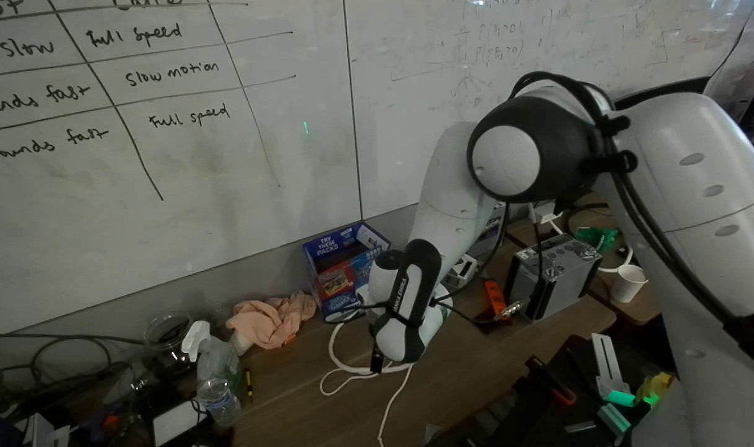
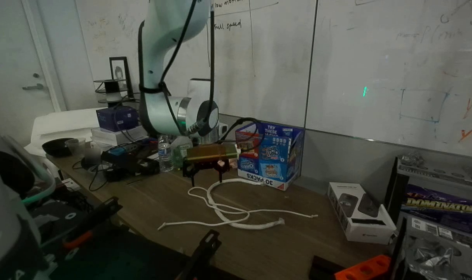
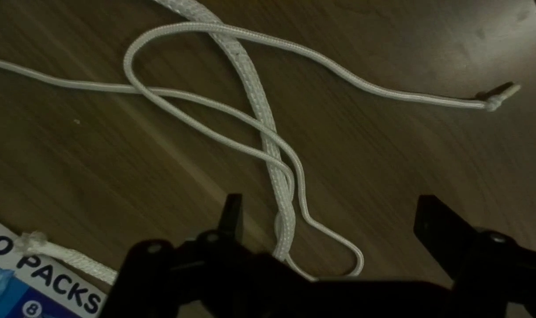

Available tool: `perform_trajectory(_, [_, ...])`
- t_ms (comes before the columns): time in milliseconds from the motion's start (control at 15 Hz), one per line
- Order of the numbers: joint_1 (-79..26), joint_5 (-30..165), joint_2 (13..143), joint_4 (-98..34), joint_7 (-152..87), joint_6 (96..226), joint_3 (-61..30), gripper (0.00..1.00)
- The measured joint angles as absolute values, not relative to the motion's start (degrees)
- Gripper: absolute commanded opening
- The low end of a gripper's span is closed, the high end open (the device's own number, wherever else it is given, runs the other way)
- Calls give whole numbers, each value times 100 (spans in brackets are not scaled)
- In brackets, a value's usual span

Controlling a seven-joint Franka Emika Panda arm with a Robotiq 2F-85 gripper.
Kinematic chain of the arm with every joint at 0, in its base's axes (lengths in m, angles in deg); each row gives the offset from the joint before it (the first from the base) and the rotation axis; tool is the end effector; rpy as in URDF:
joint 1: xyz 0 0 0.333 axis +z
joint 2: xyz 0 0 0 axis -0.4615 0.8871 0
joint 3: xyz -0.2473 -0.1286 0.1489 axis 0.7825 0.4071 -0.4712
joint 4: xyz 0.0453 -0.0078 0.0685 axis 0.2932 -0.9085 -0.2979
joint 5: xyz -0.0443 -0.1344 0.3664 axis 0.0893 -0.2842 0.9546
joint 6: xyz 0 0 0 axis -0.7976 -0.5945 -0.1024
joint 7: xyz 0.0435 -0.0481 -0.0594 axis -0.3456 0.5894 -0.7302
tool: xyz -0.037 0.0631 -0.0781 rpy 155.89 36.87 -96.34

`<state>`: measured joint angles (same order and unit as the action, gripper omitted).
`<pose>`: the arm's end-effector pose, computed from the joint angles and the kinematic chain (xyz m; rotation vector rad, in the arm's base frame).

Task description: Put the strings in the box

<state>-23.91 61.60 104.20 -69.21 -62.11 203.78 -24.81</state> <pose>0.4996 0.0942 0.0469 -2.9138 -1.0827 -0.1684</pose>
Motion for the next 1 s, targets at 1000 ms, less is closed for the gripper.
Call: perform_trajectory(1000, [-1058,5692,12134,-5454,-5664,20693,-1501,100])
